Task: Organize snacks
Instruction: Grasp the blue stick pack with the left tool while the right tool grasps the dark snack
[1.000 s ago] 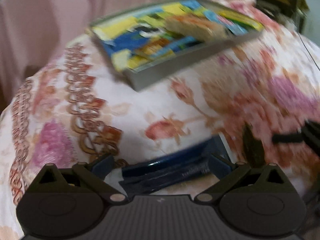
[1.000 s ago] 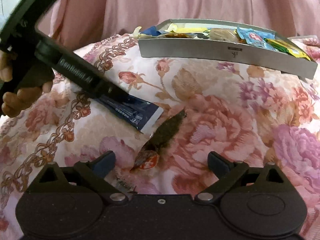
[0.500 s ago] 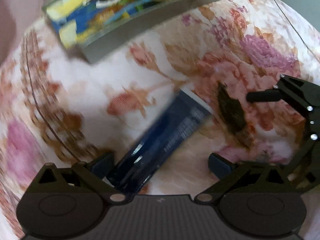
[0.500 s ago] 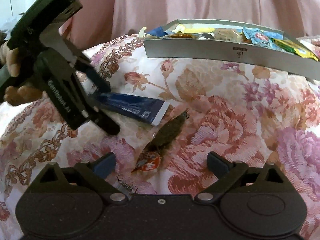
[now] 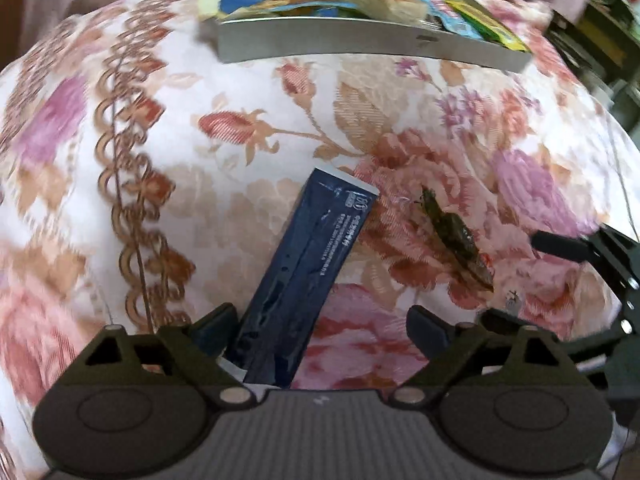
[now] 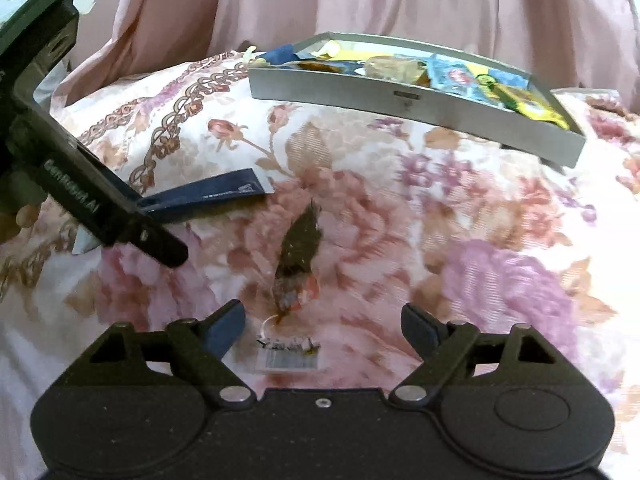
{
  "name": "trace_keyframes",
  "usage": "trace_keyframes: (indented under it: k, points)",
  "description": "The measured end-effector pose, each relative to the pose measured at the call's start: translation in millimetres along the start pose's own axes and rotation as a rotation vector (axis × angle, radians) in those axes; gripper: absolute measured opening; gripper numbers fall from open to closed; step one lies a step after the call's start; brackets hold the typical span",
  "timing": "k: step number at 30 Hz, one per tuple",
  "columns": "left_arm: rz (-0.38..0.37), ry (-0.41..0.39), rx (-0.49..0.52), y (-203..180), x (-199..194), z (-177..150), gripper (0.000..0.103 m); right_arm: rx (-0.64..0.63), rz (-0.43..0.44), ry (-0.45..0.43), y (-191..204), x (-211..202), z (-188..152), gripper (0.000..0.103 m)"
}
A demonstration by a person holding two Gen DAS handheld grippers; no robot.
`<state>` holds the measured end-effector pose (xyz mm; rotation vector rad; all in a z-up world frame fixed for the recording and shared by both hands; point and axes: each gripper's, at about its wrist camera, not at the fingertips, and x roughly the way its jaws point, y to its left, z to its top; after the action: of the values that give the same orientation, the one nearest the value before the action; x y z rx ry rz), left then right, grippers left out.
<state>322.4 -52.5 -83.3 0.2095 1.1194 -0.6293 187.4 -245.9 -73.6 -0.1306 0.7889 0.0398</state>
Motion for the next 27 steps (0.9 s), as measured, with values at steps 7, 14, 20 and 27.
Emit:
trace_keyframes:
  k: [7, 14, 20, 27]
  points:
    - [0.132, 0.030, -0.080, -19, 8, 3, 0.079, -0.003, 0.056, -0.020, -2, 3, 1, 0.093]
    - [0.216, 0.018, -0.014, -26, 17, 4, 0.079, 0.008, 0.095, -0.054, 4, 30, 9, 0.089]
    - [0.230, 0.002, 0.043, -28, 21, 2, 0.081, 0.028, 0.109, -0.060, 1, 32, 8, 0.088]
    - [0.213, -0.001, 0.038, -29, 18, -1, 0.068, 0.070, 0.118, -0.043, -1, 30, 7, 0.080]
